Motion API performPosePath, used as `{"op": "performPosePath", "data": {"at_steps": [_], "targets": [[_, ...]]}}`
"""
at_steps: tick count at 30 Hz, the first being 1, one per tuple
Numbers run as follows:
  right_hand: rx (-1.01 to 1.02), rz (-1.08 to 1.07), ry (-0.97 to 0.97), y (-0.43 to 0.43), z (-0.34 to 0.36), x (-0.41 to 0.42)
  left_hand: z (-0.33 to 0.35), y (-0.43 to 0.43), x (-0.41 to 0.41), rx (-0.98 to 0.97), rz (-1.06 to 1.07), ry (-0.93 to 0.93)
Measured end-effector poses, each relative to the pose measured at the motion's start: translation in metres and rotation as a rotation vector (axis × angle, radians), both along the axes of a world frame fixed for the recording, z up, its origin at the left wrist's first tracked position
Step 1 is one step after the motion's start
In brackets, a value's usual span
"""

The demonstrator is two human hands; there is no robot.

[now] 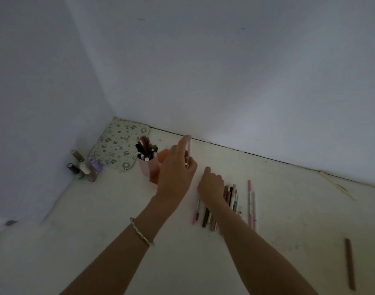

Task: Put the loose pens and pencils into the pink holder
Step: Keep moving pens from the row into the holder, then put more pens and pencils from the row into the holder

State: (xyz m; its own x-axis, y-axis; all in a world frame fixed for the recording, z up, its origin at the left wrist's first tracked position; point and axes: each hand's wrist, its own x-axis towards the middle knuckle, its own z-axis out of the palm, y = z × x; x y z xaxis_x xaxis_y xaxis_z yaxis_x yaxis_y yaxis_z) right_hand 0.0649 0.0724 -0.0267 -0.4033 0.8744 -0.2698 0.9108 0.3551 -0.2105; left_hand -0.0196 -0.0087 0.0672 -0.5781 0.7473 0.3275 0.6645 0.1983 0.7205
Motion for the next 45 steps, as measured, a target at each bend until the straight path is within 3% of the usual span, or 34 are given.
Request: {"op": "performPosePath", "data": {"at_steps": [5, 9, 11, 15, 19, 23, 26, 30, 32, 35, 38, 42, 45], "targets": [[-0.117, -0.127, 0.231, -0.003, -0.006, -0.005, 0.014, -0.009, -0.010, 0.182, 0.006, -0.113], [-0.056, -0.187, 0.480, 0.018, 0.024, -0.006, 0.041, -0.009, -0.054, 0.529, 0.255, -0.090], [0.025, -0.211, 0.626, 0.032, 0.050, -0.012, 0.046, -0.011, -0.082, 0.611, 0.353, -0.067], [0.116, -0.217, 0.933, 0.037, 0.098, -0.027, 0.015, -0.017, -0.099, 0.386, 0.313, 0.015], [0.146, -0.182, 1.227, 0.023, 0.131, -0.048, -0.024, -0.030, -0.099, 0.057, 0.316, 0.322], [0.184, -0.026, 1.463, -0.002, 0.146, -0.075, -0.024, -0.043, -0.103, 0.167, 0.447, 0.283], [0.170, 0.124, 1.403, -0.019, 0.137, -0.094, -0.012, -0.045, -0.101, 0.212, 0.439, 0.184], [0.143, 0.357, 0.994, -0.031, 0.103, -0.106, -0.001, -0.043, -0.090, 0.255, 0.415, 0.020], [0.244, 0.423, 0.892, -0.032, 0.086, -0.102, 0.001, -0.042, -0.079, 0.293, 0.424, -0.051], [0.310, 0.204, 0.977, -0.020, 0.077, -0.081, -0.002, -0.034, -0.049, 0.264, 0.399, -0.144], [0.295, -0.060, 1.072, 0.006, 0.078, -0.048, -0.029, -0.018, -0.011, -0.036, 0.159, -0.138], [0.212, -0.176, 0.951, 0.028, 0.078, -0.006, -0.083, -0.001, 0.033, -0.597, -0.024, 0.032], [0.183, -0.199, 0.845, 0.035, 0.070, 0.026, -0.102, 0.006, 0.045, -0.740, -0.035, 0.102]]}}
